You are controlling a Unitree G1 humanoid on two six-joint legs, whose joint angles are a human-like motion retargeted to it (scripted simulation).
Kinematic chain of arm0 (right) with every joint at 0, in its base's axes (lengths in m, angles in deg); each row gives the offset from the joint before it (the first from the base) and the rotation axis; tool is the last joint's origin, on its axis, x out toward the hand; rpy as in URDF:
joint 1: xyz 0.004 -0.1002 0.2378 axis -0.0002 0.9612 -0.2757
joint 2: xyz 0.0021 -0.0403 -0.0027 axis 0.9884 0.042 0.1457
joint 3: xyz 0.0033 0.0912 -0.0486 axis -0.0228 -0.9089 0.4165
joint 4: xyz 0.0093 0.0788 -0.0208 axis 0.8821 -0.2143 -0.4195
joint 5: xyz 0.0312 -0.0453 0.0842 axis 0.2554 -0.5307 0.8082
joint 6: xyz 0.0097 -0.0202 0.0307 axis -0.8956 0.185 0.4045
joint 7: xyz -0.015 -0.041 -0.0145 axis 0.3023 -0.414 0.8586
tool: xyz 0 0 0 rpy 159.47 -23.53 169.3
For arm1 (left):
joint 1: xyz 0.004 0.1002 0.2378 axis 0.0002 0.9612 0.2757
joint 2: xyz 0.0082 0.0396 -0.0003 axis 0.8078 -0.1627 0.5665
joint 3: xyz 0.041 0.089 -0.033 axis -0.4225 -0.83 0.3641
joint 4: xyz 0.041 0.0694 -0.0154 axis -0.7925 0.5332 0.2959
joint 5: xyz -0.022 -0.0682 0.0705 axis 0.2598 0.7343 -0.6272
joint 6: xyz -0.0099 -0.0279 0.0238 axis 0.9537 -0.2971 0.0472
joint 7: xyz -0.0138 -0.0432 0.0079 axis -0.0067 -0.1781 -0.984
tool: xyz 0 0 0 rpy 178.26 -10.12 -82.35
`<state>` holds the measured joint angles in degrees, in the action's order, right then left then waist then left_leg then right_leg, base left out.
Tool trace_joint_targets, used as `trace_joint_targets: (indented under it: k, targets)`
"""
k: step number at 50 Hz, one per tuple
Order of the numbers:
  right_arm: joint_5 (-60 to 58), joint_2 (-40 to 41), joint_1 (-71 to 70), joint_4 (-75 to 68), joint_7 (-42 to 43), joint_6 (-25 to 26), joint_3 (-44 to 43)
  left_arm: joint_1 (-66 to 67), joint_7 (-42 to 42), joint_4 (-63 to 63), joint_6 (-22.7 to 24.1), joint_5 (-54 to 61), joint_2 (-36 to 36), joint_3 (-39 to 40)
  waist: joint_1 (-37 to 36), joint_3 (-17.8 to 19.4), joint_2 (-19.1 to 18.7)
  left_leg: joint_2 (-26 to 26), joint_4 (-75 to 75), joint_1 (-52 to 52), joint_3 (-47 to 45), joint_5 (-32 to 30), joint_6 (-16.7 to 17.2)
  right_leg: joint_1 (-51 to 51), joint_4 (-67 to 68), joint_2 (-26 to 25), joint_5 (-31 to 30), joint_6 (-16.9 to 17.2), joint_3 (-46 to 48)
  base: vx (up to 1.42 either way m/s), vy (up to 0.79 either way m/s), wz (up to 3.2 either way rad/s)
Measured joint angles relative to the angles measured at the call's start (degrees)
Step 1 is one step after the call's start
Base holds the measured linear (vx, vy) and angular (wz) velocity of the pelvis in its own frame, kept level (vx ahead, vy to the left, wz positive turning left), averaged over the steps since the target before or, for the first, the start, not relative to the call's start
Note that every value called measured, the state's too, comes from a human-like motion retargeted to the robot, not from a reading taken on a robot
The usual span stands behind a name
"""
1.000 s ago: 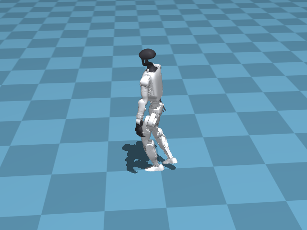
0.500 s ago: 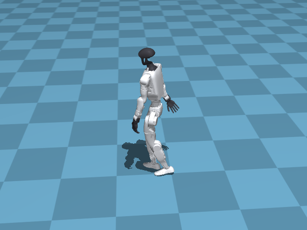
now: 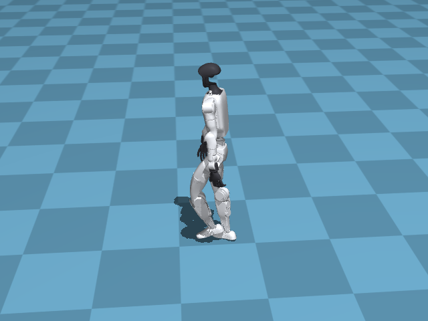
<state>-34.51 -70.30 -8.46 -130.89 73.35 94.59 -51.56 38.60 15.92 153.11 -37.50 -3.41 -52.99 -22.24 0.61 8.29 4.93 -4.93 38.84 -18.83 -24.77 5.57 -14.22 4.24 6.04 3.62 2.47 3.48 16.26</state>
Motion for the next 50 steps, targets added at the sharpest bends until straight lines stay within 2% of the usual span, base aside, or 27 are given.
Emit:
trace_joint_targets:
  k: [3, 4, 5, 7, 8, 9, 10, 12, 15, 18, 21, 23, 25, 28, 30, 33, 35, 37, 40, 42, 43, 44, 45, 48, 50]
  targets:
    - [0.12, 1.08, -0.75, 1.15, -0.46, -1.10, 1.58, -0.13, -1.43, 0.14, -0.09, 0.10, -0.66, -0.37, 0.72, -0.09, -1.82, -3.56, -13.80, -0.25, 8.25, -1.99, 9.92, 1.49, -0.41, -2.59, 1.78, 0.77, 1.53, 0.17, 0.11, 0.53]
    - [0.23, 1.41, -0.87, 1.33, -0.46, -1.35, 2.08, -0.16, -1.94, 0.12, 0.04, -0.26, -0.87, -0.59, 0.52, 0.18, -2.36, -3.96, -16.31, 0.06, 9.98, -3.54, 10.80, 2.29, -0.49, -3.29, 2.28, 0.91, 1.80, 0.38, 0.11, 0.02]
    - [0.39, 1.70, -0.93, 1.45, -0.38, -1.56, 2.58, -0.17, -2.42, 0.09, 0.24, -0.70, -1.12, -0.84, 0.16, 0.49, -2.80, -4.15, -18.12, 0.42, 11.19, -5.53, 10.68, 3.12, -0.51, -3.75, 2.71, 1.01, 2.07, 0.39, 0.11, -0.12]
    - [0.74, 2.25, -0.76, 0.82, -0.16, -1.90, 3.35, 0.13, -3.02, 0.02, 1.08, -2.26, -1.74, -1.43, -0.63, 0.27, -1.80, -4.90, -15.86, 0.33, 8.28, -5.68, 2.57, 4.25, -0.15, -1.99, 3.20, 2.94, 3.47, 0.36, 0.03, -0.25]
    - [0.81, 2.74, -0.68, -0.03, -0.03, -2.09, 3.64, 0.39, -3.33, 0.05, 1.54, -3.26, -1.88, -1.60, -1.09, 0.03, -1.14, -4.35, -13.41, 0.21, 5.76, -3.14, 0.05, 4.90, -0.11, -1.50, 3.59, 4.22, 3.81, 0.44, -0.02, -0.50]
    - [0.70, 3.35, -0.53, -1.08, 0.17, -2.26, 3.84, 0.62, -3.70, 0.07, 1.78, -4.36, -1.93, -1.62, -1.69, -0.06, -0.82, -4.36, -11.47, -0.55, 6.41, -1.98, -0.78, 5.38, 0.06, -1.31, 3.93, 5.48, 3.50, 0.50, 0.02, -0.70]
    - [0.52, 4.02, -0.34, -2.23, 0.41, -2.41, 3.99, 0.83, -4.10, 0.08, 1.90, -5.50, -1.94, -1.57, -2.37, -0.08, -0.67, -4.65, -9.79, -1.63, 8.64, -1.51, -0.78, 5.78, 0.30, -1.27, 4.26, 6.73, 2.88, 0.44, 0.00, -0.72]
    - [0.33, 5.11, 0.35, -4.16, 0.23, -2.39, 4.37, 0.91, -4.82, 0.03, 1.66, -7.88, -1.46, -1.51, -3.33, 0.05, 0.04, -3.64, -5.26, -2.88, 9.72, 0.79, -0.78, 6.34, 0.62, -1.53, 3.82, 6.91, 2.69, 0.36, -0.12, -0.62]
    - [1.25, 5.18, 1.52, -6.31, -0.66, -2.53, 5.62, 0.64, -5.22, 0.30, 1.46, -9.76, -0.31, -1.97, -5.58, 0.02, 0.74, -1.24, -3.43, -1.48, 8.07, 3.78, -0.78, 7.51, 0.85, -1.44, 2.46, 7.47, 4.72, 0.38, -0.05, -0.54]
    - [-0.85, 4.00, 2.75, -6.34, -1.35, -2.59, 6.10, -0.07, -4.95, 0.84, 0.95, -9.20, 0.28, -1.03, -6.24, -0.23, 0.82, -0.63, -4.59, -0.07, 8.09, 4.27, -0.78, 8.06, 2.30, -0.74, -0.88, 8.81, 8.25, 0.30, 0.06, -0.31]
    - [-4.80, 1.31, 3.84, -4.87, -2.30, -4.02, 7.34, -1.54, -4.93, 1.52, 0.35, -6.36, 0.93, -0.76, -5.07, -0.22, -0.50, 0.14, -7.56, 2.18, 9.46, 3.85, -0.78, 6.77, 7.16, -1.83, -4.99, 7.82, 8.97, 0.31, 0.09, -0.04]
    - [-7.54, -0.78, 4.66, -3.67, -1.37, -4.39, 8.40, -2.85, -4.54, 1.94, -0.23, -4.04, 1.37, -1.14, -3.47, 0.01, -1.96, 1.25, -9.72, 3.95, 10.55, 3.52, -0.78, 4.41, 12.47, -3.78, -7.22, 8.70, 6.99, 0.24, 0.08, 0.09]
    - [-9.85, -2.49, 5.75, -2.97, 1.19, -4.43, 8.60, -4.34, -3.48, 2.53, -0.66, -1.72, 1.77, -1.85, -1.24, 0.26, -4.16, 2.80, -11.78, 5.80, 12.13, 3.20, -0.78, 0.81, 19.86, -5.47, -5.71, 9.53, 6.08, 0.30, 0.10, 0.13]
    - [-9.88, -3.67, 8.13, -3.27, 5.36, -3.46, 6.19, -6.72, -1.07, 2.83, -1.19, -0.10, 2.45, -3.25, 1.53, 0.57, -6.77, 4.74, -14.59, 8.28, 12.95, 2.70, -0.78, -4.85, 29.67, -4.14, 0.98, 9.51, 9.54, 0.26, 0.08, -0.01]
    - [-7.88, -4.19, 9.78, -4.18, 6.12, -3.10, 3.58, -8.48, 0.77, 2.25, -1.40, 0.05, 2.61, -4.32, 2.99, 0.85, -7.14, 4.55, -16.92, 10.10, 12.99, 2.15, -0.78, -8.80, 32.73, -2.56, 5.18, 8.31, 10.90, 0.26, 0.02, -0.04]
    - [-4.07, -4.71, 11.99, -6.94, 4.51, -1.91, -0.19, -10.94, 2.26, 0.18, -0.92, 0.20, 2.44, -5.52, 3.29, 1.43, -6.20, 3.46, -20.16, 13.42, 11.32, 1.92, -0.78, -13.56, 29.40, -1.00, 11.32, 4.37, 9.56, 0.30, -0.04, -0.40]
    - [-2.08, -5.19, 13.35, -9.35, 3.00, -0.58, -1.44, -12.10, 2.03, -1.78, -0.26, 0.81, 2.35, -6.44, 2.45, 2.14, -5.32, 2.67, -22.04, 16.44, 9.09, 2.33, -0.78, -15.53, 23.44, -1.18, 14.99, 0.63, 6.72, 0.33, -0.05, -0.78]
    - [-1.64, -5.65, 14.47, -11.80, 1.48, 1.06, -2.29, -12.95, 1.57, -4.28, 0.55, 1.48, 2.13, -7.63, 1.76, 2.80, -4.40, 0.96, -23.65, 19.26, 8.87, 2.58, -0.78, -16.88, 16.76, -2.45, 15.85, -3.63, 1.04, 0.37, -0.05, -0.56]
    - [-2.45, -5.65, 16.42, -14.30, -0.32, 2.86, -3.16, -13.72, 1.30, -8.46, 2.26, 1.31, 1.49, -8.66, 1.89, 3.67, -3.32, -0.42, -24.30, 22.90, 9.91, 4.11, -0.78, -16.60, 9.14, -3.11, 7.55, -10.29, -4.42, 0.43, -0.17, -0.04]
    - [-2.85, -5.33, 17.62, -15.23, -1.46, 2.84, -3.35, -14.29, 0.71, -10.65, 3.48, 1.33, 1.27, -9.34, 2.78, 3.78, -1.93, -1.57, -23.37, 24.27, 11.57, 5.81, -0.78, -15.34, 7.09, -2.44, -1.85, -12.04, -4.49, 0.41, -0.28, 0.26]
    - [-2.84, -5.00, 18.20, -15.57, -2.12, 2.52, -3.25, -14.53, 0.21, -11.47, 3.96, 1.41, 1.34, -9.74, 2.79, 3.63, -1.81, -1.28, -22.70, 24.71, 11.79, 6.89, -0.78, -14.80, 7.32, -2.29, -3.64, -15.36, -2.42, 0.40, -0.28, 0.09]
    - [-2.82, -4.74, 18.67, -15.72, -2.84, 2.11, -3.34, -14.76, -0.29, -12.19, 4.21, 1.40, 1.26, -10.10, 2.46, 3.54, -1.67, -1.05, -21.77, 24.88, 11.88, 8.10, -0.78, -14.22, 8.07, -1.70, -3.15, -16.68, 0.42, 0.43, -0.30, -0.08]
    - [-2.77, -4.51, 19.09, -15.77, -3.59, 1.66, -3.52, -14.97, -0.78, -12.87, 4.35, 1.35, 1.12, -10.43, 1.97, 3.49, -1.53, -0.85, -20.71, 24.92, 11.91, 9.38, -0.78, -13.60, 9.08, -0.90, -1.53, -16.99, 3.63, 0.39, -0.29, -0.11]
    - [-2.89, -4.21, 19.13, -15.80, -4.86, 0.87, -4.30, -15.09, -0.66, -12.55, 3.86, 2.36, -0.90, -10.02, 2.13, 3.91, -1.70, 0.16, -18.87, 26.47, 10.53, 12.72, -0.78, -14.53, 12.22, -1.47, -1.01, -15.29, -2.15, 0.32, -0.14, 0.02]
    - [-2.93, -4.29, 18.75, -15.37, -4.88, 0.98, -4.09, -14.70, -1.07, -11.12, 3.19, 4.13, -2.36, -8.78, 3.05, 3.64, -2.58, 1.14, -18.35, 26.77, 9.61, 13.32, -0.78, -14.92, 14.97, -0.61, -0.03, -13.17, -0.20, 0.33, 0.05, -0.02]
